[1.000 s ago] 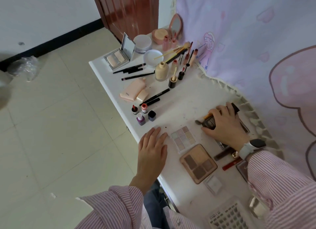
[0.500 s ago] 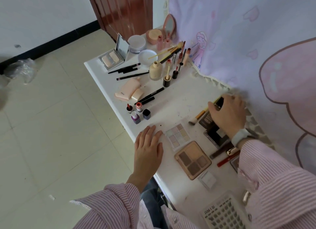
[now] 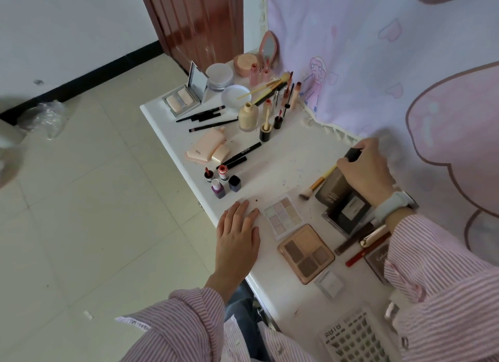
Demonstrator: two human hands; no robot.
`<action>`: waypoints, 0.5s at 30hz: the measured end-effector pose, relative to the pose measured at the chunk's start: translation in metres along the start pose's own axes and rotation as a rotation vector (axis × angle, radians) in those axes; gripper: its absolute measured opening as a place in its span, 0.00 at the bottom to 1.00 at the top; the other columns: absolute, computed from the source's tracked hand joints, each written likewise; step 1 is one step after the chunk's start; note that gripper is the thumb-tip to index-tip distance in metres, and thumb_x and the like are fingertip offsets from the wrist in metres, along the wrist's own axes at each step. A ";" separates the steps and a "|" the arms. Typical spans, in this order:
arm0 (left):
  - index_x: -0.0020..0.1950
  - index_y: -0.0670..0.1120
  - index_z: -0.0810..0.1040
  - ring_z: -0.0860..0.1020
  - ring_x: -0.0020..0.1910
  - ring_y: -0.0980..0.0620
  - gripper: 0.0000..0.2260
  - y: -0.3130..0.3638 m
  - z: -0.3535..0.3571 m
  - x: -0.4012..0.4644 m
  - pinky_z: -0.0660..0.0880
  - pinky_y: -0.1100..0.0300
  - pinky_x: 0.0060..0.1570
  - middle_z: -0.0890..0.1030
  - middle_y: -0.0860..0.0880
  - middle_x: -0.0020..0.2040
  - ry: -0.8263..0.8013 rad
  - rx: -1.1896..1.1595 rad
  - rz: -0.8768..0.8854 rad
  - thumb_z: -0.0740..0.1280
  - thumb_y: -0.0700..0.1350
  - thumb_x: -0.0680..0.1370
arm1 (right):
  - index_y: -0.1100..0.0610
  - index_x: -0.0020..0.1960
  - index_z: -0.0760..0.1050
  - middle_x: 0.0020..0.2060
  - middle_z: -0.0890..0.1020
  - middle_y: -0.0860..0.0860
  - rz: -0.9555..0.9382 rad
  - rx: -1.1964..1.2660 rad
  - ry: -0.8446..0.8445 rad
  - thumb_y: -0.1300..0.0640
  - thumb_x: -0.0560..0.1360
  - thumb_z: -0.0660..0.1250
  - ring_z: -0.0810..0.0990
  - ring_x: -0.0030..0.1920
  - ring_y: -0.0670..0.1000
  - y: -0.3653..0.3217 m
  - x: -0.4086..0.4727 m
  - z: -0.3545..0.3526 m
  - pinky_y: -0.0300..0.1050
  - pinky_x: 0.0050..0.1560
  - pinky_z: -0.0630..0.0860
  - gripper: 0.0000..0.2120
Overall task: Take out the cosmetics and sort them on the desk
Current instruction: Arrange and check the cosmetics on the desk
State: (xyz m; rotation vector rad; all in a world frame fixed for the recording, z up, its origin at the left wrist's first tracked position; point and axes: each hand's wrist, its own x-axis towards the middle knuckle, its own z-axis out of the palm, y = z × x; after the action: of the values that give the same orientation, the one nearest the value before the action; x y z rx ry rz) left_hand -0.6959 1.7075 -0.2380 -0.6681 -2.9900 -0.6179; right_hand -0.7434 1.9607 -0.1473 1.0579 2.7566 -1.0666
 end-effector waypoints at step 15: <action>0.62 0.45 0.73 0.76 0.51 0.50 0.28 0.080 -0.098 0.037 0.69 0.54 0.55 0.80 0.48 0.53 0.087 -0.297 0.137 0.74 0.53 0.67 | 0.49 0.46 0.72 0.42 0.77 0.44 -0.364 0.343 -0.105 0.47 0.68 0.67 0.76 0.44 0.42 -0.048 -0.114 -0.045 0.30 0.42 0.71 0.09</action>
State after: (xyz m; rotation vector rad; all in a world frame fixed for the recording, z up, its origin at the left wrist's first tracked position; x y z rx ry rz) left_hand -0.7032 1.7514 -0.1143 -0.8271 -2.7686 -1.0623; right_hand -0.6733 1.8937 -0.0580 0.4952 2.8075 -1.6320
